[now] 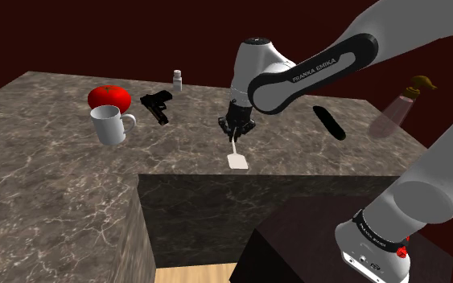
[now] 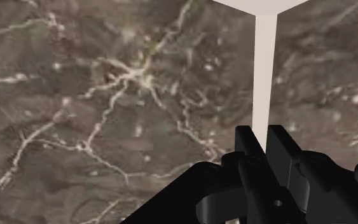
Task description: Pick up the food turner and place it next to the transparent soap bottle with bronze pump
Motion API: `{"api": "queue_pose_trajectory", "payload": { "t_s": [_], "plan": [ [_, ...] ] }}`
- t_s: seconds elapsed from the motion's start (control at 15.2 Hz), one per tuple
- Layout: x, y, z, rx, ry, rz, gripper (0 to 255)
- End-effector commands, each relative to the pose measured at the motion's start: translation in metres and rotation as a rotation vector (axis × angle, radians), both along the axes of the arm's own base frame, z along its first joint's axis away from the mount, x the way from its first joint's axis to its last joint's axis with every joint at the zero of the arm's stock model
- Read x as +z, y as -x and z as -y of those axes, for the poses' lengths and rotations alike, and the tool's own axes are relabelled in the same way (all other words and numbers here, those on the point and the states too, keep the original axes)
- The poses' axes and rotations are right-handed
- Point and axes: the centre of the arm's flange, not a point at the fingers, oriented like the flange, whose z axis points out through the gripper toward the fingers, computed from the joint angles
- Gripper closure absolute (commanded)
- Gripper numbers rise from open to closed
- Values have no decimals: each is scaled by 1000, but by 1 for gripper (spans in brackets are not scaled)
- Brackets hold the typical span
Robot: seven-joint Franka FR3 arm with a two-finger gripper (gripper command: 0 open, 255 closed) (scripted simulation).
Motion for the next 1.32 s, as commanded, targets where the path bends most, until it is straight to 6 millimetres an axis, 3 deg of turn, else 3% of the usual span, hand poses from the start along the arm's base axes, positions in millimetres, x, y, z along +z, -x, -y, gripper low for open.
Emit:
{"api": "queue_pose_trajectory", "payload": {
  "t_s": [0.0, 1.25],
  "plan": [
    [0, 0, 0, 0, 0, 0, 255],
    [100, 0, 0, 0, 0, 0, 255]
  ]
}}
